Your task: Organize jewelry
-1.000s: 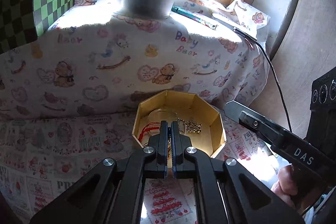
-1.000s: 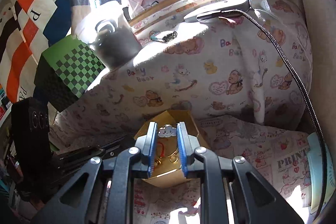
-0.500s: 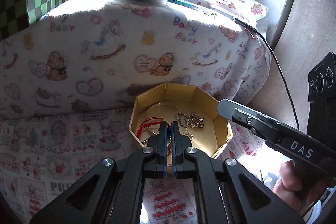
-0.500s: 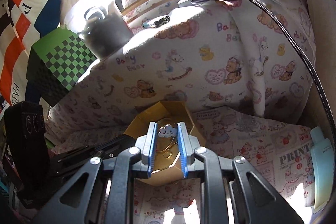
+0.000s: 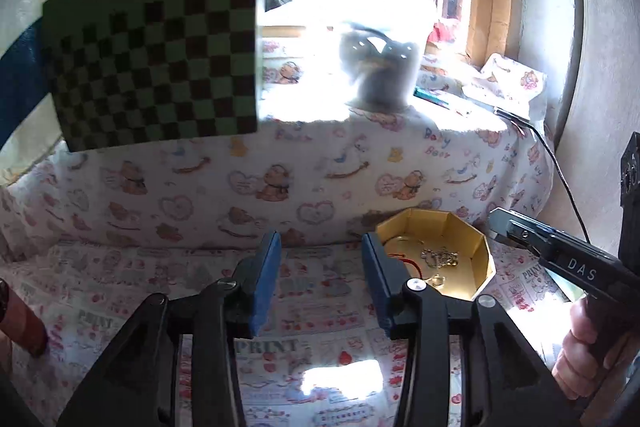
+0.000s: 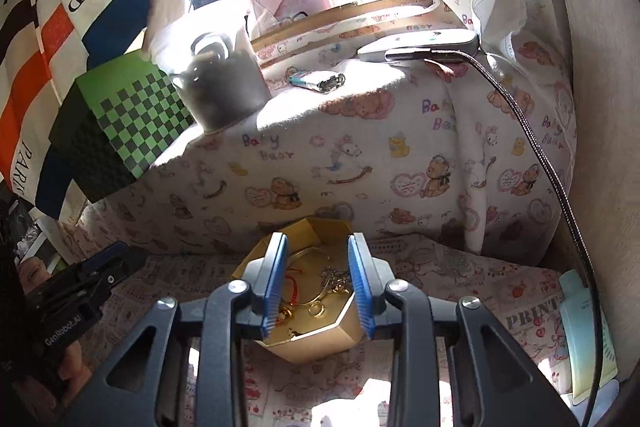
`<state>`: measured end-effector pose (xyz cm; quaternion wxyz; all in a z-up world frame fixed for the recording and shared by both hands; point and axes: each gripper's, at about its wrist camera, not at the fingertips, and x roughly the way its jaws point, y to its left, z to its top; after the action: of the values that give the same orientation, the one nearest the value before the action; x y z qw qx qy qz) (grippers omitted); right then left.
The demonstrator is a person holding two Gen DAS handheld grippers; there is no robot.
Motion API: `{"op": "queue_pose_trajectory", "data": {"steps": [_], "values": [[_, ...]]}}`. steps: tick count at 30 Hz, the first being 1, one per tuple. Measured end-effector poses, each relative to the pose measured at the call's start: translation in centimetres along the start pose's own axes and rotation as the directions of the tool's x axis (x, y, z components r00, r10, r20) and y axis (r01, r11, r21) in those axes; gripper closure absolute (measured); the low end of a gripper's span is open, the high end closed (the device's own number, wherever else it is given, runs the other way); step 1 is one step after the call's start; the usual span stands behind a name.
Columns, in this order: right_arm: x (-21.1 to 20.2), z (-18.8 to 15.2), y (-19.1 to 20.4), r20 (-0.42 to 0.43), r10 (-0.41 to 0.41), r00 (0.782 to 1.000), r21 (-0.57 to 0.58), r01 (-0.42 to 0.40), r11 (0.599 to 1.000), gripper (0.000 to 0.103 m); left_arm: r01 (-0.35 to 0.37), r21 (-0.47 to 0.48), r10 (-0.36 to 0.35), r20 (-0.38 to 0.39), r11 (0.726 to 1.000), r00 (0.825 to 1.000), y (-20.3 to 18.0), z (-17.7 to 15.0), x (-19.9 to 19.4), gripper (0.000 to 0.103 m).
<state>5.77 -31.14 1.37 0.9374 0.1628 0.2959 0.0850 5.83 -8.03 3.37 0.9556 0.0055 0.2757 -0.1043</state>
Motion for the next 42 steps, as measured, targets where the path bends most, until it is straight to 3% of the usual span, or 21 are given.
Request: {"op": "queue_pose_trajectory", "data": {"steps": [2, 6, 10, 13, 17, 20, 26, 32, 38, 42], "values": [[-0.9, 0.0, 1.0, 0.029, -0.014, 0.999, -0.027, 0.015, 1.000, 0.064, -0.025, -0.001, 0.025, 0.050, 1.000, 0.998, 1.5, -0.1, -1.9, 0.056], [-3.0, -0.7, 4.0, 0.150, -0.100, 0.984, -0.129, 0.120, 0.984, 0.028, -0.043, -0.030, 0.047, 0.130, 0.999, 0.990, 4.2, -0.2, -5.1, 0.036], [-4.7, -1.1, 5.5, 0.183, -0.021, 0.983, -0.133, 0.045, 0.990, 0.009, -0.108, -0.042, 0.114, 0.218, 0.993, 0.969, 5.3, -0.4, -7.0, 0.018], [-5.6, -1.3, 6.3, 0.227, -0.011, 0.974, -0.132, 0.041, 0.990, 0.000, -0.102, -0.010, 0.101, 0.267, 0.995, 0.958, 5.5, -0.7, -7.9, 0.006], [-5.3, -1.9, 6.9, 0.257, -0.037, 0.966, -0.127, 0.071, 0.989, 0.000, -0.133, -0.018, 0.131, 0.356, 0.991, 0.925, 5.6, -1.6, -8.7, 0.000], [-4.5, -2.4, 7.1, 0.263, -0.068, 0.962, -0.136, 0.107, 0.985, 0.000, -0.129, -0.015, 0.125, 0.376, 0.992, 0.918, 5.9, -2.2, -8.4, 0.000], [-2.9, -3.2, 6.7, 0.251, -0.082, 0.964, -0.137, 0.119, 0.983, 0.000, -0.130, -0.003, 0.123, 0.359, 0.991, 0.925, 6.7, -3.8, -7.0, 0.000], [-2.4, -3.9, 7.1, 0.267, -0.110, 0.957, -0.175, 0.160, 0.971, 0.000, -0.146, -0.027, 0.146, 0.374, 0.989, 0.916, 7.6, -4.7, -5.6, 0.000], [-1.9, -4.5, 7.7, 0.293, -0.138, 0.946, -0.232, 0.211, 0.950, 0.000, -0.134, -0.040, 0.140, 0.341, 0.990, 0.930, 7.9, -4.6, -5.0, 0.000], [-1.3, -4.5, 7.7, 0.270, -0.136, 0.953, -0.245, 0.204, 0.948, 0.000, -0.154, -0.058, 0.164, 0.279, 0.986, 0.946, 8.3, -4.3, -3.7, 0.000]]}}
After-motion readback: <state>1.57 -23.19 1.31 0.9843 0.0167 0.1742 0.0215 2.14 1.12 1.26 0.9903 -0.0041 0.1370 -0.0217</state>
